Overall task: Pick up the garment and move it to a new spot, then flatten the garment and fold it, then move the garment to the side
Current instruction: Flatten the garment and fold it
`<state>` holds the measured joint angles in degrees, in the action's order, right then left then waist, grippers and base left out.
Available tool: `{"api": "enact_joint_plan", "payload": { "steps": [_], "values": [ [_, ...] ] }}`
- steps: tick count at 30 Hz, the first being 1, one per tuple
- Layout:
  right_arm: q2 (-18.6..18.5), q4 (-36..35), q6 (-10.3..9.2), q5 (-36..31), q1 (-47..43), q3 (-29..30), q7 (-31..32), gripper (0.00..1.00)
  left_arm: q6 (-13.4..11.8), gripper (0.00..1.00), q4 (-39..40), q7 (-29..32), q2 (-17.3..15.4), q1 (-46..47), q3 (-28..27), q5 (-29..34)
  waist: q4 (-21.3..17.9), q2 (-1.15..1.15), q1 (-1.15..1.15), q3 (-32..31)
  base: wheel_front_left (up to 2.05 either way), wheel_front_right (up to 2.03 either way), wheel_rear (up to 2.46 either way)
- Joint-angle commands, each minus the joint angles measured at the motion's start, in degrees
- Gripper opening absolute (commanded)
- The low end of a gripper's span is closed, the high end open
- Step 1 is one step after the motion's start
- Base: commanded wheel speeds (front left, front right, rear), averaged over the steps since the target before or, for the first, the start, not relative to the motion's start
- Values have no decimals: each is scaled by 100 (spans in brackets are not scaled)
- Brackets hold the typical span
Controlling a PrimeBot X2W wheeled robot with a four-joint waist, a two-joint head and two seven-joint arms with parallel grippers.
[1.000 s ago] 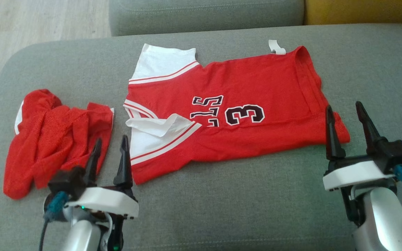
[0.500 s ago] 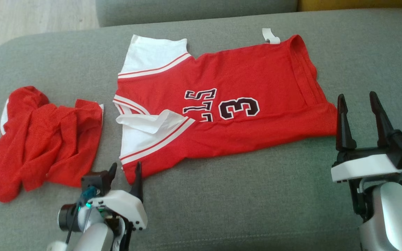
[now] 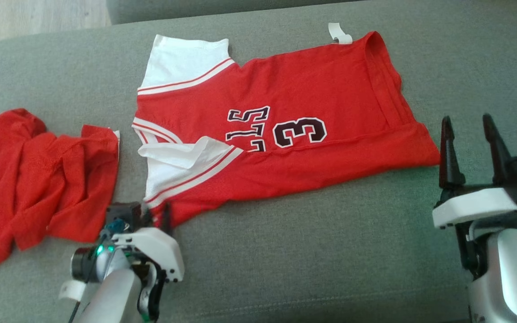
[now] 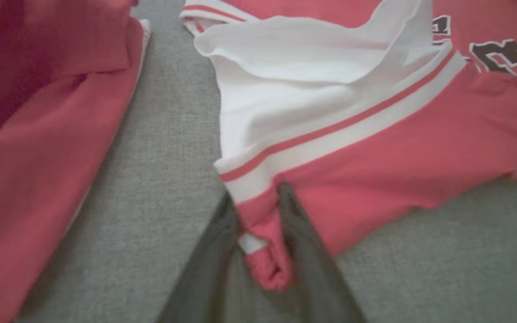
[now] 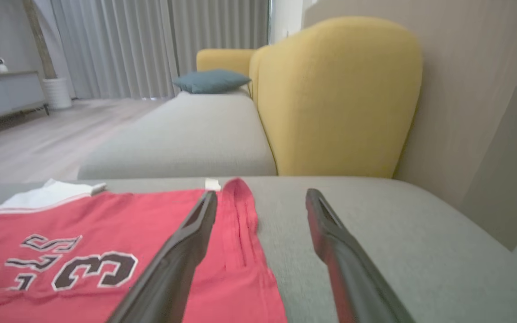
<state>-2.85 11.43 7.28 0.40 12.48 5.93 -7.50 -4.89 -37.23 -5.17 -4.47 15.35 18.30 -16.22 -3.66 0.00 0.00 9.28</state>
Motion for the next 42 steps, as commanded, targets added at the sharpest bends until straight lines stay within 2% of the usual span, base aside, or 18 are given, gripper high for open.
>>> {"api": "enact_joint_plan", "payload": {
  "steps": [1,8,16,22,27,28,29,30,42],
  "values": [
    [-3,-87,21,-47,225,-91,142,100,9,0,31,-41,-78,150,-94,6,21,0,0,20,0,0,0],
    [-3,793,21,174,493,387,1039,100,-35,0,417,-637,-49,325,-67,55,243,0,0,123,0,0,0],
    [-3,1802,21,98,948,720,1695,100,38,0,957,-825,-50,377,160,218,498,0,0,304,0,0,0],
    [-3,2357,21,-134,1296,1095,1700,100,79,0,1252,-784,-88,401,286,265,640,0,0,456,0,0,0],
    [-3,2768,21,-165,1523,1103,1622,100,66,0,1354,-734,-153,375,313,262,676,0,0,518,0,0,0],
    [-3,2846,21,-150,1559,1074,1626,94,59,0,1358,-724,-166,370,313,260,675,0,0,520,0,0,0],
    [-3,2909,21,-142,1591,1051,1616,22,47,0,1357,-711,-180,366,313,260,670,0,0,517,0,0,0],
    [-3,2957,21,-138,1619,1022,1598,0,37,0,1355,-703,-194,360,313,259,661,0,0,508,0,0,0],
    [-79,2849,21,49,1359,999,1422,0,7,0,1264,-556,-394,22,357,176,332,0,0,-53,0,0,0]
  ]
}}
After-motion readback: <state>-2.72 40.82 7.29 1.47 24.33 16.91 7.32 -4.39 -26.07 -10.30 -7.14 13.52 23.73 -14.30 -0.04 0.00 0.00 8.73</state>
